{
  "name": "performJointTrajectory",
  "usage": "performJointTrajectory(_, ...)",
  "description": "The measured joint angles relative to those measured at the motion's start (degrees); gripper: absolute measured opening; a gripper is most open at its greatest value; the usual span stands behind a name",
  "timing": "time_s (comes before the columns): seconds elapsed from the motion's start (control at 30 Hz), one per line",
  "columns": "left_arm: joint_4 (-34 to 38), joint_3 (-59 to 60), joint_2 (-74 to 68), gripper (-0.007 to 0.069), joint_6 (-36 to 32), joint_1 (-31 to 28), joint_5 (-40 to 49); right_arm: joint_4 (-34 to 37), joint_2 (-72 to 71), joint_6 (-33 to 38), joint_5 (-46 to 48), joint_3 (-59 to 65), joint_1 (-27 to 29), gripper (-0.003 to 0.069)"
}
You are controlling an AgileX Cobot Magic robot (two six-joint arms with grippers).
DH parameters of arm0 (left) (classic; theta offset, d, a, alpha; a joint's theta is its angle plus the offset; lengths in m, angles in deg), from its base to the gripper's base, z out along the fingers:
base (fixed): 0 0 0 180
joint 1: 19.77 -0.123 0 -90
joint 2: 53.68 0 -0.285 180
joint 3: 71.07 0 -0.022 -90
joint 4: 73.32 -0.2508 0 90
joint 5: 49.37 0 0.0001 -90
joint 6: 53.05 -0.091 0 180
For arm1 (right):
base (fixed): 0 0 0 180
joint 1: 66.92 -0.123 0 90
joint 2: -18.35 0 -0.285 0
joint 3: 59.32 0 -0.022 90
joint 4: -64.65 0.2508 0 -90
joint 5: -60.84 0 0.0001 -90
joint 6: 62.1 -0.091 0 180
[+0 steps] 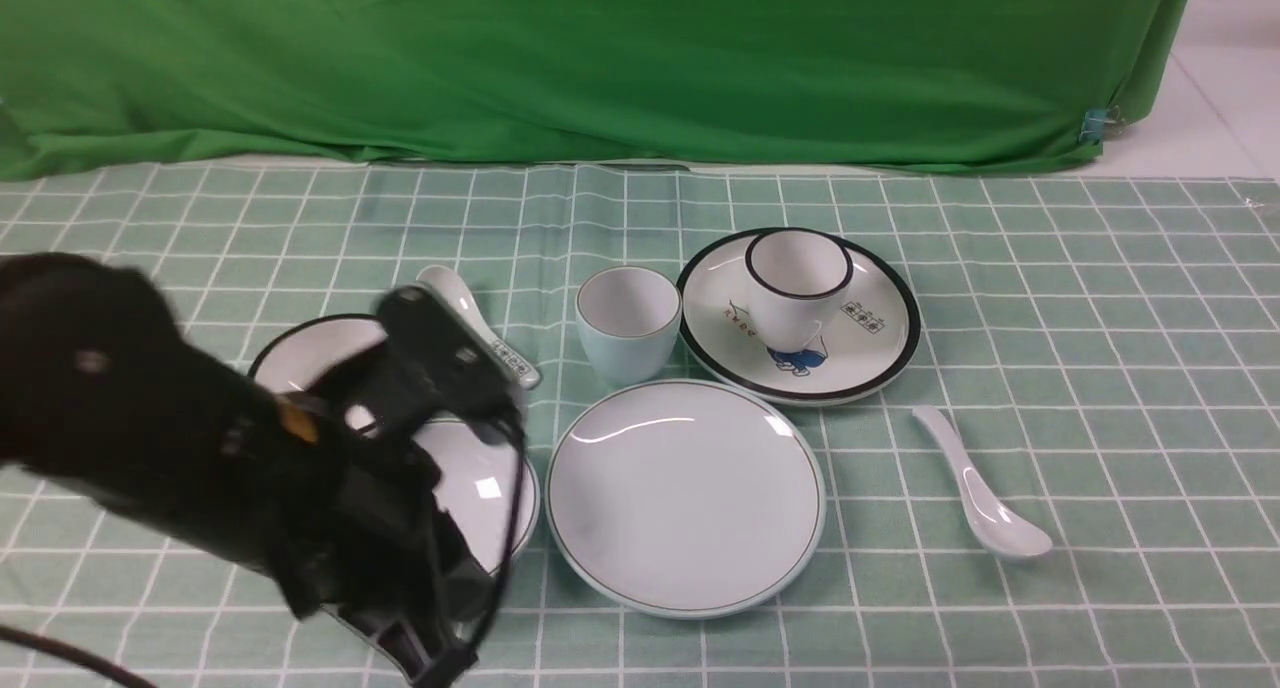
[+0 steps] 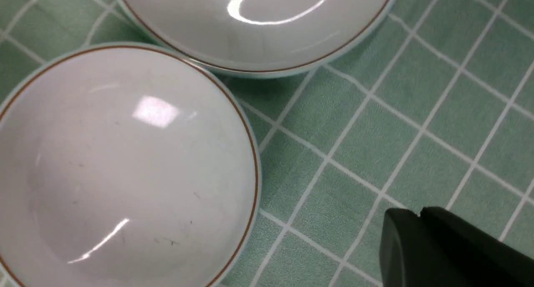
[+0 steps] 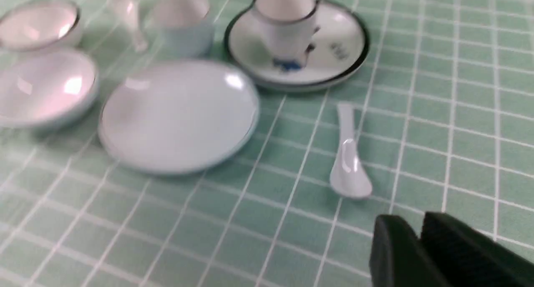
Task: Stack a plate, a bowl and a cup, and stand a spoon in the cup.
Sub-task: Use the left arm to grab a blue rice bowl, then use the left arm to put the blue rice bowl into the blue large plate in the middle
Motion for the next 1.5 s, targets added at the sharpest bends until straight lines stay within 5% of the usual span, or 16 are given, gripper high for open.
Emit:
performJointTrajectory(0.23, -11.29, -3.09, -7.58, 0.0160, 1.46, 1.17, -0.89, -1.47, 6.12, 2.95, 0.48, -0.79, -8.60, 0.0133)
performJointTrajectory(0.37, -14.68, -3.08, -11.13, 0.0280, 1.90, 1.10, -3.20, -1.52, 6.12, 3.59, 0.28, -0.79, -9.23, 0.0136)
performJointTrajectory(0.6, -20.46, -3.08, -18.39, 0.0382, 3.18, 1.06, -8.38, -1.66, 6.12, 3.72, 0.15, -0.79, -9.29, 0.0141)
performJointTrajectory(0.73, -21.12, -3.15, -21.32, 0.0316, 4.69, 1.00, -9.38, -1.59, 6.12, 3.72, 0.15, -0.79, -9.29, 0.0141)
performJointTrajectory(0.9, -18.32, -3.94, -20.65, 0.0148, 4.70, 1.28, -9.96, -1.48, 6.12, 3.72, 0.40, -0.79, -9.29, 0.0143)
performJointTrajectory(1.07, -15.81, -6.01, -16.57, 0.0048, 7.76, 2.44, -3.81, -1.48, 6.12, 3.72, 0.72, -0.79, -9.29, 0.0143)
performJointTrajectory(1.17, -15.92, -8.45, -11.75, 0.0037, 9.92, 6.84, 1.38, -1.48, 6.12, 3.72, 0.78, -0.79, -9.29, 0.0143)
performJointTrajectory(1.5, -16.72, -16.99, -17.68, 0.0037, 6.95, 14.75, -8.02, -1.48, 6.12, 3.72, 0.78, -0.79, -9.29, 0.0143)
